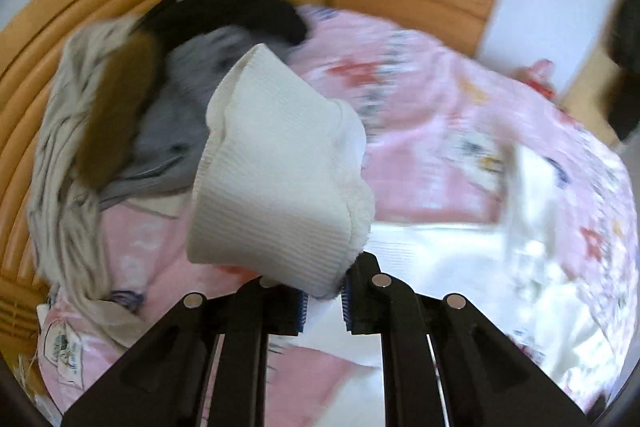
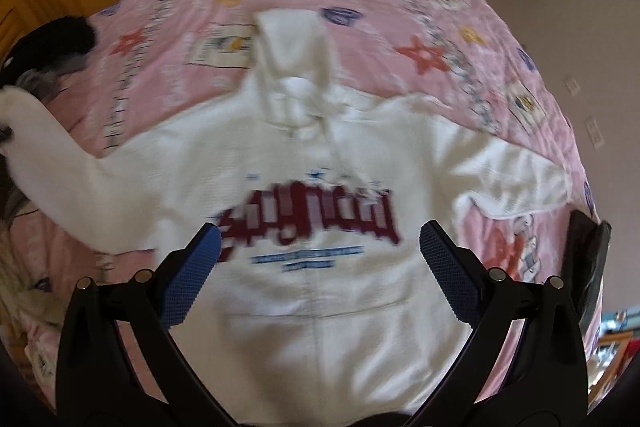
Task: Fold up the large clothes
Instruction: 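Carry the grasped sleeve with the left tool across the hoodie body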
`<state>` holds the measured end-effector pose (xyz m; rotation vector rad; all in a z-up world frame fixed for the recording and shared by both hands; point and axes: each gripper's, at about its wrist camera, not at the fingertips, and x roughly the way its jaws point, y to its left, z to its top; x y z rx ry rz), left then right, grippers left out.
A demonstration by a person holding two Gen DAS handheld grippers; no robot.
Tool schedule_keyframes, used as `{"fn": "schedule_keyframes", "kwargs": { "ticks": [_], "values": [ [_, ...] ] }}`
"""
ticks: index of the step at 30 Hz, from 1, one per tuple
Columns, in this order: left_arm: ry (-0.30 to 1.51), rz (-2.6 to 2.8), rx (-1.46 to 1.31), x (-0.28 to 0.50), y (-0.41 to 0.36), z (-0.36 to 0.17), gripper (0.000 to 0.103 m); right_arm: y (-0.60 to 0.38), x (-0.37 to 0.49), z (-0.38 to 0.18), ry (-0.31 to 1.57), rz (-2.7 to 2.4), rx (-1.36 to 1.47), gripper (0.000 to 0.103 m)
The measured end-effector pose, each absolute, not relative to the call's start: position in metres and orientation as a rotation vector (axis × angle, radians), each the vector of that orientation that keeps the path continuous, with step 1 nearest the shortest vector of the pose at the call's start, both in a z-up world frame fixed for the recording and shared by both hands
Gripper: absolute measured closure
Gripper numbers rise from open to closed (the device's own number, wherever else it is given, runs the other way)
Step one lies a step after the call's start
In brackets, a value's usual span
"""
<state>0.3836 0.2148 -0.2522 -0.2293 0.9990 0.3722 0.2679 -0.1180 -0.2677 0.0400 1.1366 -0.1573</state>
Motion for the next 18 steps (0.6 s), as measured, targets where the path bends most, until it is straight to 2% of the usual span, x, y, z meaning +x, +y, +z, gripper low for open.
{"fn": "schedule_keyframes", "kwargs": {
  "ticks": [3,8,13,18],
  "values": [
    [0.970,0.270,-0.166,0.390,0.125,-0.241,0.091,-0.178,0.273,-0.306,1.146,-0.210,0.070,0.006],
    [0.980,0.105,-0.140,0.402,-0.030,-0.262,0.091,-0.292,0.281,-0.381,1.199,-0.309,0.122,0.006],
    [1.039,-0.103,-0.081,0.406,-0.186,-0.320,0.091,-0.394,0.276,-0.427,1.212,-0.400,0.152,0.006],
    [1.155,-0.240,0.024,0.388,-0.284,-0.405,0.091,-0.462,0.267,-0.463,1.217,-0.498,0.142,0.006]
  ]
}}
